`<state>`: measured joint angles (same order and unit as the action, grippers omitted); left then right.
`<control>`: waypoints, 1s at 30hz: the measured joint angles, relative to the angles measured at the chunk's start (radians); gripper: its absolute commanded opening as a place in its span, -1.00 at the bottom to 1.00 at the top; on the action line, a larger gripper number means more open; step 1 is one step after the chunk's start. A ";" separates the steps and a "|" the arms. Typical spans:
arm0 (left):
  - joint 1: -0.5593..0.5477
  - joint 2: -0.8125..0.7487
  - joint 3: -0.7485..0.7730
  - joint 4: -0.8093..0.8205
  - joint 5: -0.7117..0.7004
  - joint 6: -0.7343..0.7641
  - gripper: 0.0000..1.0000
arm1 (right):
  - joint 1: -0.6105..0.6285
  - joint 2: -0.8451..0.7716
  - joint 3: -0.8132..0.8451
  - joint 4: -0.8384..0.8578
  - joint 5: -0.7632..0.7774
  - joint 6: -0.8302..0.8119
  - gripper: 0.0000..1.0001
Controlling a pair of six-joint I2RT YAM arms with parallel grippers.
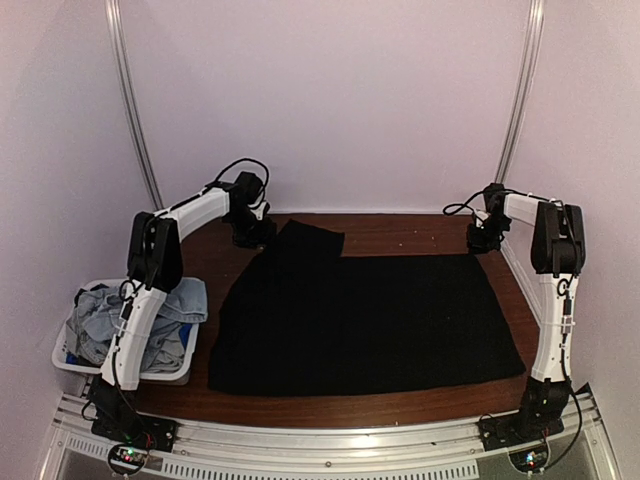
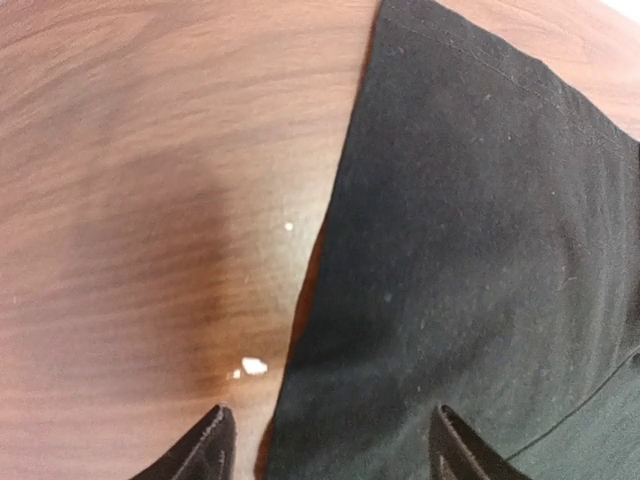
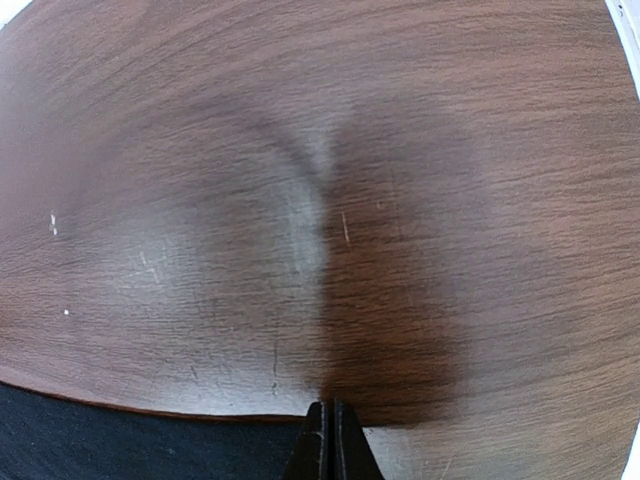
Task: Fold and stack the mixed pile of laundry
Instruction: Pick up the 1/3-folded T-shirt from the center of the board.
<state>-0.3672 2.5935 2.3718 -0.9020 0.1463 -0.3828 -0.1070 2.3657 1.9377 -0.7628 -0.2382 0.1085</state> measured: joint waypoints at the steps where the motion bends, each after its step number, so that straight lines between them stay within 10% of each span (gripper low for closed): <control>1: 0.000 0.008 0.008 0.003 0.002 0.000 0.20 | 0.000 0.000 0.000 0.000 0.000 0.000 -1.00; 23: -0.046 0.073 0.075 -0.004 -0.153 0.033 -0.36 | 0.000 0.000 0.000 -0.001 0.000 0.011 -1.00; 30: -0.067 0.082 0.084 -0.005 -0.225 0.051 -0.90 | 0.000 0.000 0.000 -0.001 0.000 0.011 -1.00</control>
<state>-0.4339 2.6751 2.4561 -0.9073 -0.0784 -0.3321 -0.1070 2.3657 1.9377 -0.7639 -0.2382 0.1200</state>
